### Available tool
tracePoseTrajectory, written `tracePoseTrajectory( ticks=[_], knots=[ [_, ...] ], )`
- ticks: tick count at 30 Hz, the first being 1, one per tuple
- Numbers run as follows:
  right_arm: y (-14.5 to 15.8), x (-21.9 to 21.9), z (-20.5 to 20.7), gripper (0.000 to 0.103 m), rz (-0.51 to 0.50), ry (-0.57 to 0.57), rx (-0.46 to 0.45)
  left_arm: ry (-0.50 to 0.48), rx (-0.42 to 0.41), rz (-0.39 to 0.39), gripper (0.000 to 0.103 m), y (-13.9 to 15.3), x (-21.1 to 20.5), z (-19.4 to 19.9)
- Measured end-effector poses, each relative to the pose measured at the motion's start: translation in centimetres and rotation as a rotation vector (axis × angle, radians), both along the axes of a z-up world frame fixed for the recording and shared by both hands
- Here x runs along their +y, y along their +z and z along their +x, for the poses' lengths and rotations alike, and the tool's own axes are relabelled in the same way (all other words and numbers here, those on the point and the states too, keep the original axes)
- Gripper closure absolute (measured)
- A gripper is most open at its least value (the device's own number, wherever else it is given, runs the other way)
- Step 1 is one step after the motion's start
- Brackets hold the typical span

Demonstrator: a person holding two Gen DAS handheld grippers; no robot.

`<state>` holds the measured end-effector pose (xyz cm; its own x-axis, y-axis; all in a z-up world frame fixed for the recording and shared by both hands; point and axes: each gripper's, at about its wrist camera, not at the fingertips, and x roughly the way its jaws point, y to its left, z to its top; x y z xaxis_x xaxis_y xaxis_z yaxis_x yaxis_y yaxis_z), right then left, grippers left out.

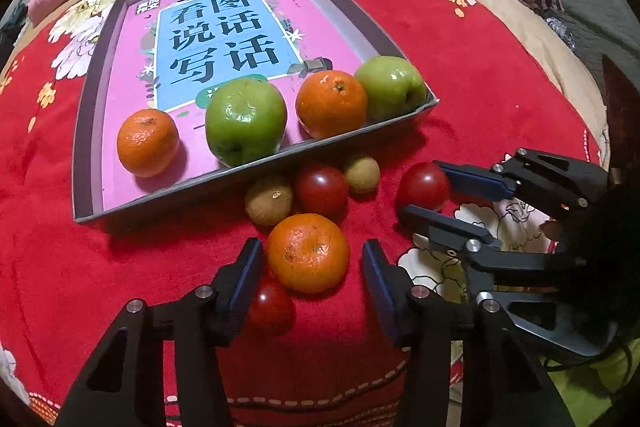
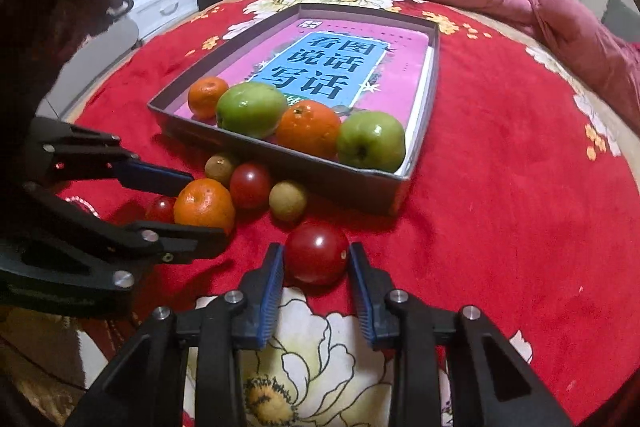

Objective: Organize fruits
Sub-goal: 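Move both open tools down toward the loose fruits beside the tray, then grasp a mandarin with the left tool while the right tool grasps a red cherry tomato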

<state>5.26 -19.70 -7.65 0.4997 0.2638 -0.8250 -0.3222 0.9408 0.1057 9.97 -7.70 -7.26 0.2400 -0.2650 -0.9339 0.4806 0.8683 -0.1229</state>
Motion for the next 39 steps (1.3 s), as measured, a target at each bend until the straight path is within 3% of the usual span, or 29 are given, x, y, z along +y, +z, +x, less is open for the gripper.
tracePoseTrajectory(
  ticks=[4, 13, 39],
  knots=[
    [0.2, -0.3, -0.1, 0.070, 0.022, -0.010, 0.002, 0.010, 0.014, 0.001, 0.058, -0.5, 0.1, 0.3],
    [1.1, -0.8, -0.2, 0.070, 0.085, -0.030, 0.001, 0.055, 0.028, -0.055, 0.059, -0.3, 0.8, 0.3],
    [4.9, -1.0, -1.2, 0.070, 0.145, -0.034, -0.069, 0.143, -0.066, -0.158, 0.059, 5.9, 4.7, -1.3]
  ],
)
